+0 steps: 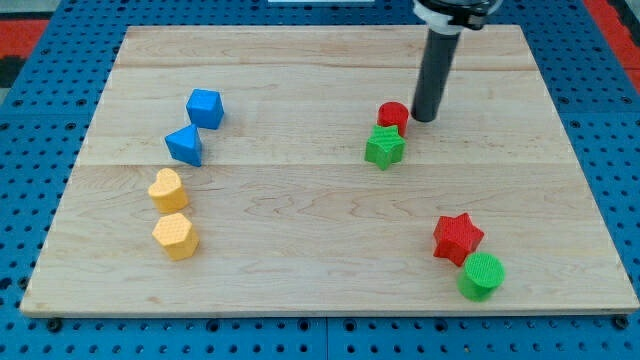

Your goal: Nudge the green star left a bit

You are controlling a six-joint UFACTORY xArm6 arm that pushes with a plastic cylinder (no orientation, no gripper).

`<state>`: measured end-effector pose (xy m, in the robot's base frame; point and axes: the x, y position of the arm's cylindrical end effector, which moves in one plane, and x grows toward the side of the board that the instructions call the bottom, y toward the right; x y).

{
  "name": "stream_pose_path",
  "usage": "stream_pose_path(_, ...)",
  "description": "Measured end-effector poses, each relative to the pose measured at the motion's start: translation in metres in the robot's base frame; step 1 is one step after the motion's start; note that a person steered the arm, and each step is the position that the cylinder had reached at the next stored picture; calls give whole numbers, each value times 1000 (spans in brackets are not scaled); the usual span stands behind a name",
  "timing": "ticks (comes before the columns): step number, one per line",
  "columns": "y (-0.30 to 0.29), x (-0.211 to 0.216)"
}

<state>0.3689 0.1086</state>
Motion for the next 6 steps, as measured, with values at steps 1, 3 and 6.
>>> stream_pose_path(1, -37, 0)
stream_pose_path(3, 3, 40)
stream_pose_path(6, -26, 64)
